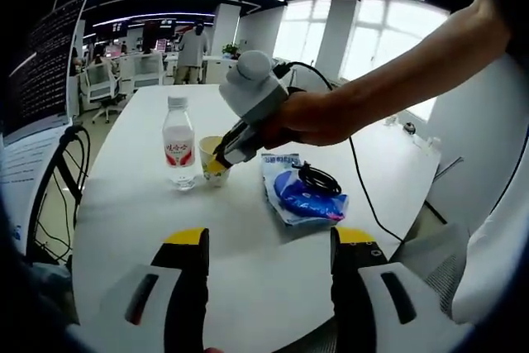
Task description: Arrange the tabletop items into an orderly group along one side of the table until the central work area is clear of visible clutter.
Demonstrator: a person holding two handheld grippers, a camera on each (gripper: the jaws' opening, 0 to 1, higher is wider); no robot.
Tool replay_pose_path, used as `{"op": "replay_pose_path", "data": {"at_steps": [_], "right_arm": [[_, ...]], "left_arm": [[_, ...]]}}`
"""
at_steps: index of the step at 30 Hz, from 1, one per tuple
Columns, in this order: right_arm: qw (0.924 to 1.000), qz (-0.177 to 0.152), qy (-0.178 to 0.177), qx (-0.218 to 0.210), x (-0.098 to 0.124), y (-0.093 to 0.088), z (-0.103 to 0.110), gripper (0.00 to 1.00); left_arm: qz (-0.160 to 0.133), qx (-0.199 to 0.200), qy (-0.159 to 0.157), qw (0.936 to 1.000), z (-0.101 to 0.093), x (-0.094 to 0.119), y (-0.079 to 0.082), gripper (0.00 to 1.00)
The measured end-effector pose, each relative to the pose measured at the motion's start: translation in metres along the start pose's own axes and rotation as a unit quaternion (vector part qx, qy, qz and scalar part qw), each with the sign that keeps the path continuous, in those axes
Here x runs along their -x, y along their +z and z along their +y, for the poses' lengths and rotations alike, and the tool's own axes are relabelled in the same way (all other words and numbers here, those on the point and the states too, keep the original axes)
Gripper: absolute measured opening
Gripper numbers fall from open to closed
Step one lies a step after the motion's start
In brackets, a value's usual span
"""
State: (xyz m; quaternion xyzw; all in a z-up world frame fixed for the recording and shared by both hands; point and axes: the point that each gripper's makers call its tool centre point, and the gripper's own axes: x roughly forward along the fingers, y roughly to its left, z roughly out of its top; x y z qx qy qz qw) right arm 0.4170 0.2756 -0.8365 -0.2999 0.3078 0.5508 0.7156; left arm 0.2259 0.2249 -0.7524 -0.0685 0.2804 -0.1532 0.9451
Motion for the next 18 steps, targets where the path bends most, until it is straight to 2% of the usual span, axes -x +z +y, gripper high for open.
{"op": "replay_pose_path", "data": {"at_steps": [12,16,18], "right_arm": [[0.9996,0.01,-0.016,0.022,0.005,-0.002,-0.008,0.14],[0.9999,-0.01,-0.007,0.011,0.015,0.005,-0.002,0.17],[0.9997,-0.013,-0.004,0.021,0.016,0.004,-0.001,0.21]], "left_arm": [[0.0,-0.012,-0.005,0.9999,-0.012,0.005,0.0,0.58],[0.001,-0.012,-0.007,0.9999,-0.02,0.006,0.0,0.58],[0.002,-0.013,-0.006,0.9999,-0.022,0.004,-0.001,0.58]]}}
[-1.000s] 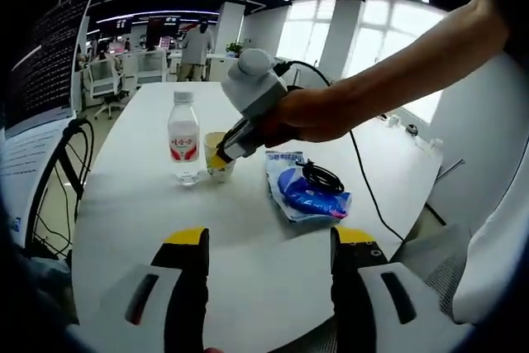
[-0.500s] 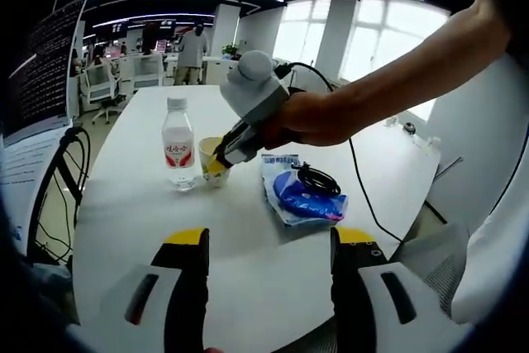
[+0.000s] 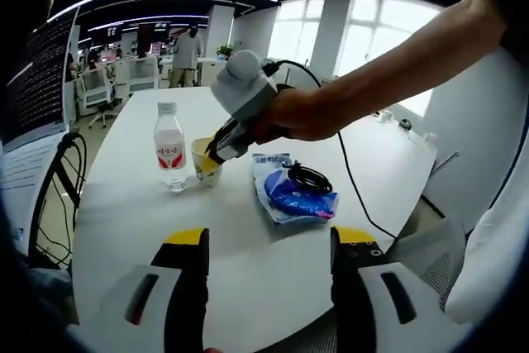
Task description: Arrange the tabletop items into an orderly group along one side of the table until the central work area is clear of visible clutter.
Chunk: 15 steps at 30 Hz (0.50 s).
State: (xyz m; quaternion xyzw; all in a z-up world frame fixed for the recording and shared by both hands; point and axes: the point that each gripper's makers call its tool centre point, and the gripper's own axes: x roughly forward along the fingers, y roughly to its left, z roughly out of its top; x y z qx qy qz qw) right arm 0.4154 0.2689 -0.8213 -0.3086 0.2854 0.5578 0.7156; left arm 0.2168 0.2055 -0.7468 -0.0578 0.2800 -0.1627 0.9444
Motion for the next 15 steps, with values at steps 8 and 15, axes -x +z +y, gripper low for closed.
{"op": "replay_pose_path", "data": {"at_steps": [8,15], "right_arm": [[0.9998,-0.016,0.005,0.014,0.019,-0.007,0.012,0.25],[0.9988,-0.027,0.014,0.039,0.039,-0.019,0.032,0.31]], "left_arm": [[0.006,-0.006,-0.008,0.9999,-0.011,-0.006,-0.001,0.58],[0.01,-0.012,-0.007,0.9999,-0.02,-0.009,-0.001,0.57]]}}
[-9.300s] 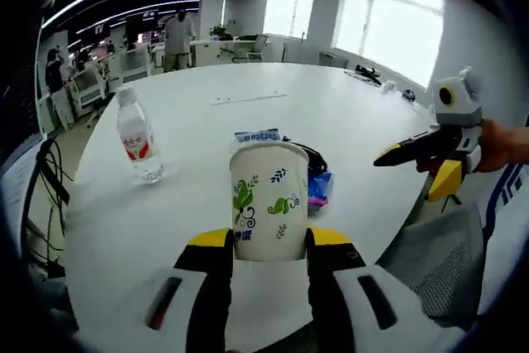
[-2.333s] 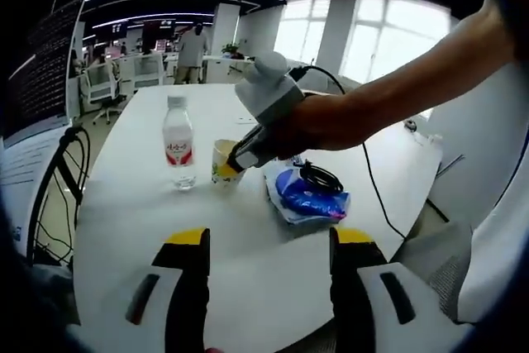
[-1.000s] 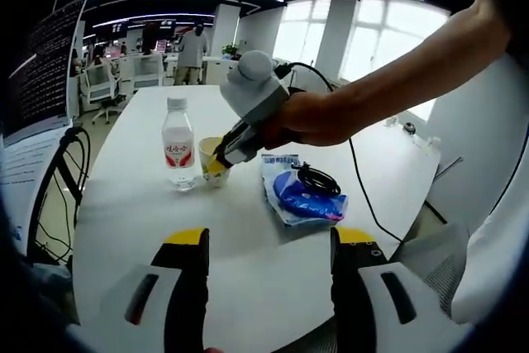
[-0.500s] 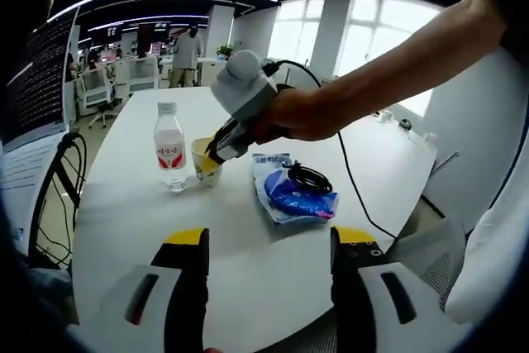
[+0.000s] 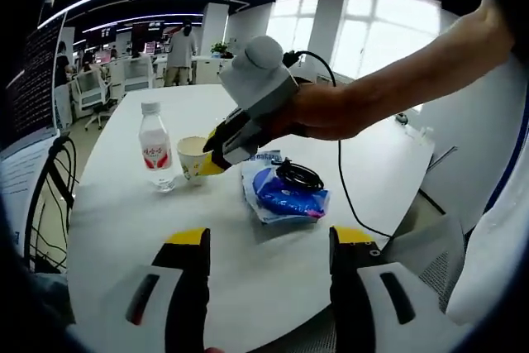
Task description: Arrange the tabletop items into an orderly group along one side of the table until the central work area is clear of visible clutter.
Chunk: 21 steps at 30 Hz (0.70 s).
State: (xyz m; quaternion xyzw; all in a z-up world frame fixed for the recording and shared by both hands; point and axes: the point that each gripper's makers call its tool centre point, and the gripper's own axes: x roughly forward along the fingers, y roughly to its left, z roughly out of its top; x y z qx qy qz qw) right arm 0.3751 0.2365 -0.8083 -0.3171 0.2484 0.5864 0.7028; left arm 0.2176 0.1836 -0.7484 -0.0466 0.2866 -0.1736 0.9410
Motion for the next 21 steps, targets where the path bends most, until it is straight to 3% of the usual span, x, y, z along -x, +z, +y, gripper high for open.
{"op": "replay_pose_path", "data": {"at_steps": [3,9,21], "right_arm": [[0.9997,-0.003,0.002,0.024,0.011,-0.002,0.011,0.31],[0.9997,-0.021,-0.009,0.004,0.031,-0.009,0.013,0.31],[0.9972,-0.045,-0.047,-0.036,0.079,-0.035,0.009,0.31]], "left_arm": [[0.0,0.006,-0.001,1.0,-0.005,0.0,-0.002,0.57],[0.009,0.004,-0.002,1.0,-0.016,0.001,-0.009,0.57],[0.004,0.024,0.012,0.9996,-0.017,0.003,-0.01,0.57]]}}
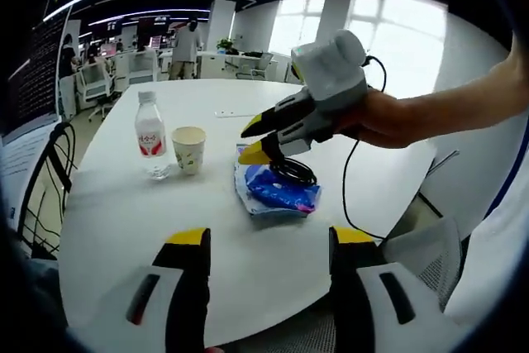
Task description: Arrange the tabletop items into an orderly group along one side of the table until the central work area is clear of visible clutter.
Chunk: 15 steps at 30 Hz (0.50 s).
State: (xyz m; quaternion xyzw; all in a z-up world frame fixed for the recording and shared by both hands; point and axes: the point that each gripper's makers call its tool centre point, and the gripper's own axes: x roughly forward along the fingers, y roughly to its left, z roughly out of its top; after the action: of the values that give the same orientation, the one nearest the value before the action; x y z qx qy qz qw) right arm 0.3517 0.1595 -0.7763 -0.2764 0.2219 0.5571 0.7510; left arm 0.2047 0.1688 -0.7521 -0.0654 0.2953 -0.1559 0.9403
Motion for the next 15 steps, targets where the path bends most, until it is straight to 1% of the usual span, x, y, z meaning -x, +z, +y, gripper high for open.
{"op": "replay_pose_path", "data": {"at_steps": [1,2,6,9,15], "right_arm": [[1.0,-0.002,-0.004,-0.004,0.004,-0.002,-0.001,0.31],[0.9999,-0.003,-0.008,-0.01,0.005,-0.004,-0.007,0.31],[0.9991,-0.01,-0.025,-0.032,0.022,-0.011,-0.01,0.32],[0.9985,-0.006,-0.042,-0.034,0.036,-0.021,-0.013,0.32],[0.9956,-0.01,-0.066,-0.066,0.055,-0.038,-0.023,0.33]], "left_arm": [[0.0,0.002,0.001,1.0,0.0,0.0,0.0,0.57],[0.0,0.003,0.002,1.0,0.0,0.0,-0.001,0.57],[0.002,0.006,0.005,1.0,0.0,-0.002,-0.002,0.57],[0.003,0.009,0.005,0.9999,0.001,-0.003,-0.002,0.57],[0.003,0.014,0.007,0.9999,0.0,-0.006,0.0,0.57]]}}
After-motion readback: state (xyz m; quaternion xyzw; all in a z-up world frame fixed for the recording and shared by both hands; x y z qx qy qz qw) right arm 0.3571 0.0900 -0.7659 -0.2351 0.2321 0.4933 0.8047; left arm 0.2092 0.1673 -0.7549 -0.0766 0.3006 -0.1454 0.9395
